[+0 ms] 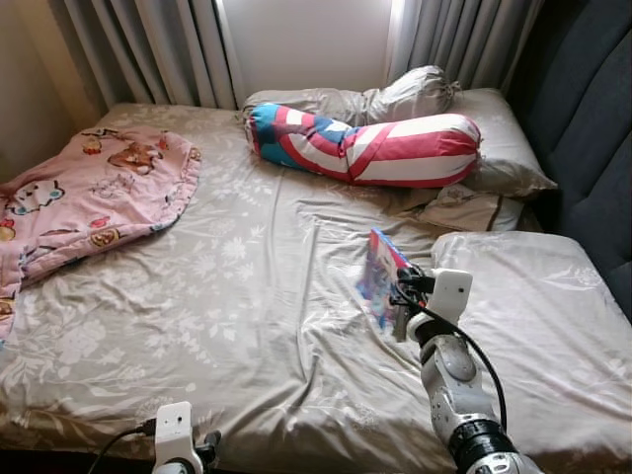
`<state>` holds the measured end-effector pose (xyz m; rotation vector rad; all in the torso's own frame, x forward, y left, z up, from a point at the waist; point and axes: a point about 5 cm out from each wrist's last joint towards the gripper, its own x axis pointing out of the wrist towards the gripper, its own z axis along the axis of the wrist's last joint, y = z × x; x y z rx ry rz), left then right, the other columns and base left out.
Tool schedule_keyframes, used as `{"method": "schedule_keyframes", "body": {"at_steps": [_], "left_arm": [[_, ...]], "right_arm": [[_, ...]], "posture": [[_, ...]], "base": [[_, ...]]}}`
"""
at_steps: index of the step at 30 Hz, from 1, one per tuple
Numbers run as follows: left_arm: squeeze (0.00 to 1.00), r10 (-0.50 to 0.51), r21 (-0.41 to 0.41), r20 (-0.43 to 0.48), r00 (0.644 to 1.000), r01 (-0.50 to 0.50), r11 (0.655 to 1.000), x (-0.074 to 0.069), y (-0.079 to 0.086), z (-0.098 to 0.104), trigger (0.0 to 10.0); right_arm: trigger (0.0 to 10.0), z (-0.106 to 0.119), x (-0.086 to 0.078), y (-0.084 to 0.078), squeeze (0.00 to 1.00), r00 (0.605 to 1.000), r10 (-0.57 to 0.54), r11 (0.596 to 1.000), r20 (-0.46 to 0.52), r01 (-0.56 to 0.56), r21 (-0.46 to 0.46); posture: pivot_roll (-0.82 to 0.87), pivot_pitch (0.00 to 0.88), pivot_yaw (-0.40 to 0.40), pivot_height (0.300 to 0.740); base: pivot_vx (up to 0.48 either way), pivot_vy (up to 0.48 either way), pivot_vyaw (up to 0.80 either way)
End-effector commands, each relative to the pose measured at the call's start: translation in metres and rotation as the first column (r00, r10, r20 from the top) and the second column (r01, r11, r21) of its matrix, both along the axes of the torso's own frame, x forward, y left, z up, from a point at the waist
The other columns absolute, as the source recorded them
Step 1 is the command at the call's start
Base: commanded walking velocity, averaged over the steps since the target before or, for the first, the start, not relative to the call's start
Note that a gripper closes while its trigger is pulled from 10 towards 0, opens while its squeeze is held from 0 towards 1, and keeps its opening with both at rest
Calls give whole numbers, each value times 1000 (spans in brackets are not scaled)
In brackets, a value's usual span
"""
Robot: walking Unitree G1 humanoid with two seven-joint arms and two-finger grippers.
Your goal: Clean up the room
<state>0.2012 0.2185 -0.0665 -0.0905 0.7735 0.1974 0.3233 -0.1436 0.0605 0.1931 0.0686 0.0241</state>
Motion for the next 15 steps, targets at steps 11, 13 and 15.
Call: {"method": "schedule_keyframes", "body": {"at_steps": [11,13,15], "left_arm": [[0,-4,1,-22,1000,4,1000,-5,2,-3,10000],[0,-6,2,-23,1000,6,1000,-5,2,-3,10000],[0,-8,2,-23,1000,8,1000,-6,2,-3,10000]], "right_arm": [[10000,11,4,-11,0,994,-83,996,65,85,-21],[10000,11,4,-12,0,994,-91,995,63,92,-22],[10000,10,4,-13,0,993,-99,995,60,100,-23]], "posture": [[-60,26,-24,740],[-61,24,-23,740],[-61,24,-23,740]], "base": [[0,0,0],[0,0,0],[0,0,0]]}}
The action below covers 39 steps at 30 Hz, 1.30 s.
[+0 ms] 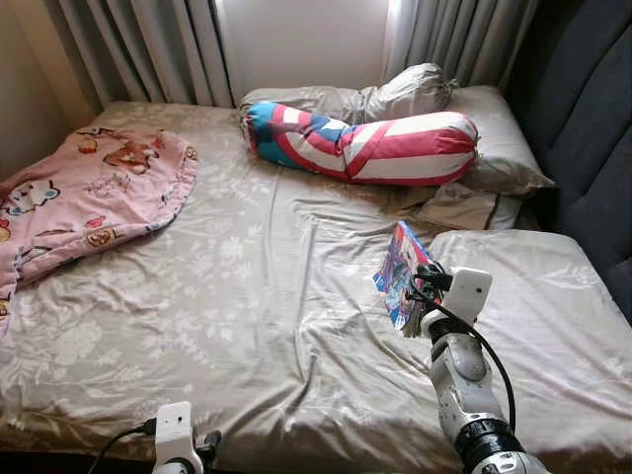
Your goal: Clean up the room
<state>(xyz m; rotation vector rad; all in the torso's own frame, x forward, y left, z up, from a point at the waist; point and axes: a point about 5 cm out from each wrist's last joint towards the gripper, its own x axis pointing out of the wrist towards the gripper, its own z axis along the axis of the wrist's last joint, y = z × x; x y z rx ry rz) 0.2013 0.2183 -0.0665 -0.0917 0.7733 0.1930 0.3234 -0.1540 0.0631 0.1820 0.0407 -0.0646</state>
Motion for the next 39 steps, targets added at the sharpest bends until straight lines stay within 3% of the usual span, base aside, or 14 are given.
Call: {"method": "schedule_keyframes", "body": {"at_steps": [1,11,23,33,35,36,37,39], "left_arm": [[0,-5,5,-24,1000,5,1000,-6,2,-3,10000],[0,-6,9,-26,1000,6,1000,-6,3,-3,10000],[0,-1,11,-21,1000,1,1000,-5,3,-2,10000],[0,44,51,131,990,-51,997,1,6,8,10000],[0,39,40,199,979,-48,998,5,6,13,10000],[0,0,66,308,951,-21,998,31,6,32,10000],[0,0,66,308,951,-21,998,31,6,32,10000],[0,-71,129,469,880,12,992,74,4,72,10000]], "right_arm": [[10000,7,4,-3,0,999,-10,1000,39,10,-14],[10000,4,4,-1,0,1000,-15,999,3,15,-31],[10000,4,5,-3,0,999,-31,999,6,32,-28],[10000,5,3,3,0,999,25,1000,22,-25,-4],[10000,5,3,8,0,998,56,998,29,-56,5],[10000,5,3,9,0,997,65,998,36,-65,14],[10000,5,3,9,0,997,65,998,36,-65,14],[10000,7,3,10,0,996,68,997,50,-70,29]], "posture": [[-59,20,-23,740],[-58,24,-23,740],[-60,39,-23,675],[-64,45,-24,671],[-67,47,-26,671],[-65,47,-26,671],[-65,47,-26,671],[-62,47,-26,671]], "base": [[0,0,0],[0,0,0],[0,0,0],[0,0,0],[0,0,0],[0,0,0],[0,0,0],[0,0,0]]}}
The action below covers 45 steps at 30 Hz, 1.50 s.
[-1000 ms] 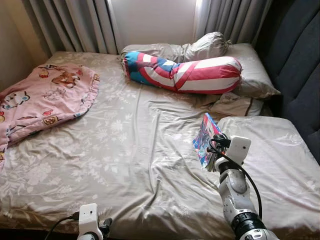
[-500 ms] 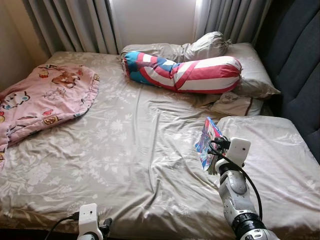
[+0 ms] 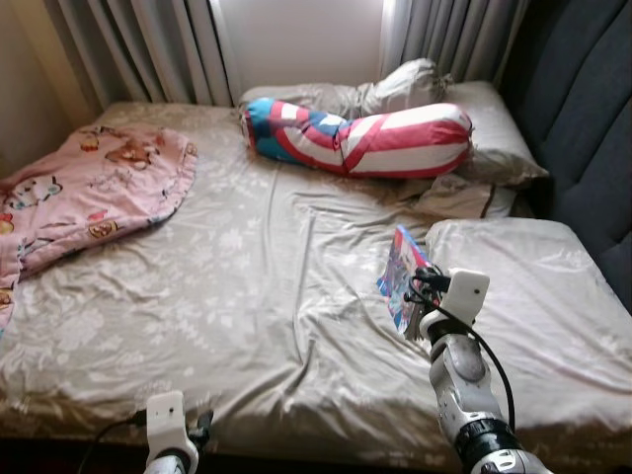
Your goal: Clean up the room
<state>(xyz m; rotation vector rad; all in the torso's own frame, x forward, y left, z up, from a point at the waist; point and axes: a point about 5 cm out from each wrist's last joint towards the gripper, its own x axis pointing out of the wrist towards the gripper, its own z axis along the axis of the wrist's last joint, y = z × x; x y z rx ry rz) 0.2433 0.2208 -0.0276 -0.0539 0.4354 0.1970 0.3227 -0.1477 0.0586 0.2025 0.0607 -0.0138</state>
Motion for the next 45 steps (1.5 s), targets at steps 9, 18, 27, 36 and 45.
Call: {"method": "schedule_keyframes", "body": {"at_steps": [9,18,27,36,45], "left_arm": [[0,-105,65,310,945,89,994,44,-7,56,10000],[0,-107,45,351,930,98,994,46,-11,64,10000],[0,-106,37,376,920,99,994,48,-12,69,10000],[0,-109,31,379,919,105,994,48,-13,70,10000],[0,-118,31,373,920,114,993,48,-14,70,10000]], "right_arm": [[10000,11,4,10,0,997,55,998,58,-56,3],[10000,11,3,8,0,996,48,999,70,-48,0],[10000,11,3,8,0,997,46,999,69,-46,7],[10000,12,3,10,0,995,57,998,82,-58,11],[10000,12,3,11,0,995,66,998,81,-67,13]], "posture": [[-58,49,-25,671],[-59,51,-25,651],[-57,49,-27,651],[-57,45,-28,651],[-55,40,-28,651]], "base": [[0,0,0],[0,0,0],[0,0,0],[0,0,0],[0,0,0]]}}
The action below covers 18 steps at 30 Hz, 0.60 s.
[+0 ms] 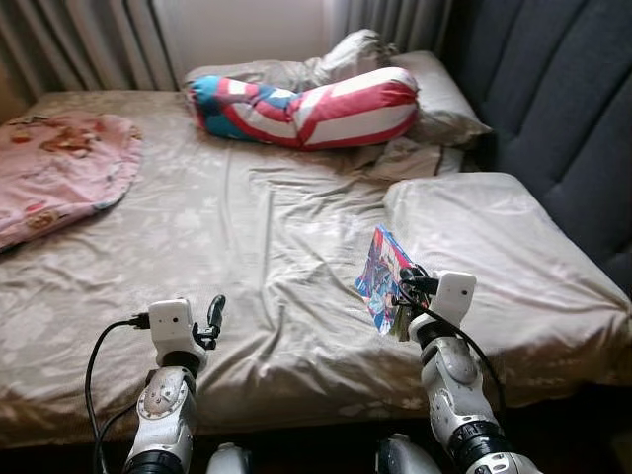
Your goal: Clean up the room
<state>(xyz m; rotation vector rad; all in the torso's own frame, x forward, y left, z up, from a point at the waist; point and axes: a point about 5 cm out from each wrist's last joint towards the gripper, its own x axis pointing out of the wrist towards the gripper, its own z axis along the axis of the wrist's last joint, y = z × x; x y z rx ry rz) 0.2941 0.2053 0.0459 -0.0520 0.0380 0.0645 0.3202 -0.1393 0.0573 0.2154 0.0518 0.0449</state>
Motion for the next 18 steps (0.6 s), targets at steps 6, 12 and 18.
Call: {"method": "schedule_keyframes", "body": {"at_steps": [6,12,18], "left_arm": [[0,-2,-5,-18,1000,2,1000,-3,0,-3,10000],[0,-3,-5,-19,1000,3,1000,-3,0,-3,10000],[0,-3,-4,-21,1000,3,1000,-3,1,-2,10000]], "right_arm": [[10000,12,5,5,0,998,20,1000,60,-21,1],[10000,11,4,8,0,997,48,999,63,-48,-6],[10000,13,3,15,0,991,105,994,83,-102,-34]], "posture": [[-52,34,-29,651],[-53,34,-27,651],[-56,40,-26,651]], "base": [[84,0,0],[272,0,0],[284,0,309]]}}
